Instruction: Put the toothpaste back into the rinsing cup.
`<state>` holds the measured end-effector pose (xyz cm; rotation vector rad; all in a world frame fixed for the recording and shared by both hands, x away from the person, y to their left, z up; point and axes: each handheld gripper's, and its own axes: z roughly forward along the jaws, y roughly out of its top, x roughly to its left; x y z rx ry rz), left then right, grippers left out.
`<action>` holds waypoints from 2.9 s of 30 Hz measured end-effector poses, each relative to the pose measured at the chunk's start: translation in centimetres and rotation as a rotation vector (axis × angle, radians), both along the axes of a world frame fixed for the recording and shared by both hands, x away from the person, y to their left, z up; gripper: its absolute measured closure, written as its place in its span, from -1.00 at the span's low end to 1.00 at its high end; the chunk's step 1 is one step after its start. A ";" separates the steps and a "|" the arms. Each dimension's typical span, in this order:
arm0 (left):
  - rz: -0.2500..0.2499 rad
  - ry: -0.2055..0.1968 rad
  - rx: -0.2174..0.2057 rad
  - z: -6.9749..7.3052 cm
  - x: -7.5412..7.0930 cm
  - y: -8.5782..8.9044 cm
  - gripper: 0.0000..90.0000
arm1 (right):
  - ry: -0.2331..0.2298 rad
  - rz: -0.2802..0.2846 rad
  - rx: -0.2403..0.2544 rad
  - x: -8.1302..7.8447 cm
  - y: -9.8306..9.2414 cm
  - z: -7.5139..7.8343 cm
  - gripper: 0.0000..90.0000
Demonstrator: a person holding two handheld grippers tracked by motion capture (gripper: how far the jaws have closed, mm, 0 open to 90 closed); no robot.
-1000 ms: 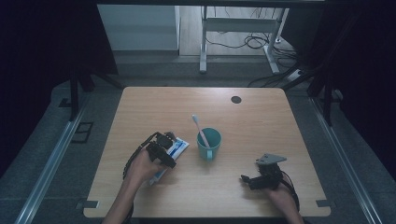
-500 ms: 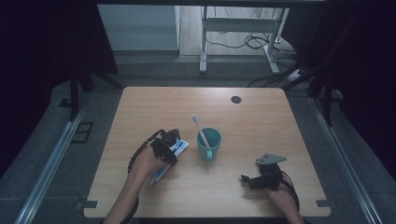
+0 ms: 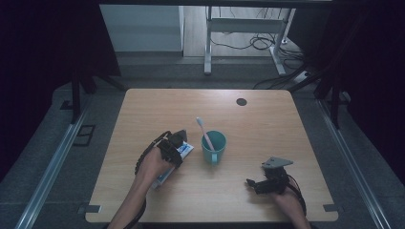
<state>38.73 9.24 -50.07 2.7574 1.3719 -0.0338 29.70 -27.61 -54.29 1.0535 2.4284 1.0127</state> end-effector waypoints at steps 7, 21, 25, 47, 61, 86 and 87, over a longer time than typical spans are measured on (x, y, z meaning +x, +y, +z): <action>-0.011 0.003 -0.039 0.8 -0.1 0.5 0.49 | 0.000 0.000 0.000 0.0 0.0 0.0 -0.89; -0.024 -0.030 -0.106 1.3 -0.6 1.5 0.58 | 0.001 0.000 0.000 0.0 0.0 0.0 -0.89; -0.036 -0.056 -0.117 1.7 -0.8 1.7 0.58 | 0.000 -0.001 0.000 0.0 0.0 0.0 -0.89; -0.079 -0.202 -0.252 3.6 -3.0 2.6 0.59 | 0.000 -0.001 0.000 0.0 0.0 0.0 -0.89; -0.085 -0.280 -0.349 5.1 -4.4 3.6 0.60 | 0.000 -0.001 0.000 0.0 0.0 0.0 -0.89; -0.111 -0.413 -0.479 6.9 -6.6 4.8 0.60 | 0.000 0.001 -0.001 0.0 0.0 0.0 -0.89; -0.114 -0.419 -0.483 7.0 -6.7 4.8 0.60 | 0.000 0.001 -0.001 0.0 0.0 0.0 -0.89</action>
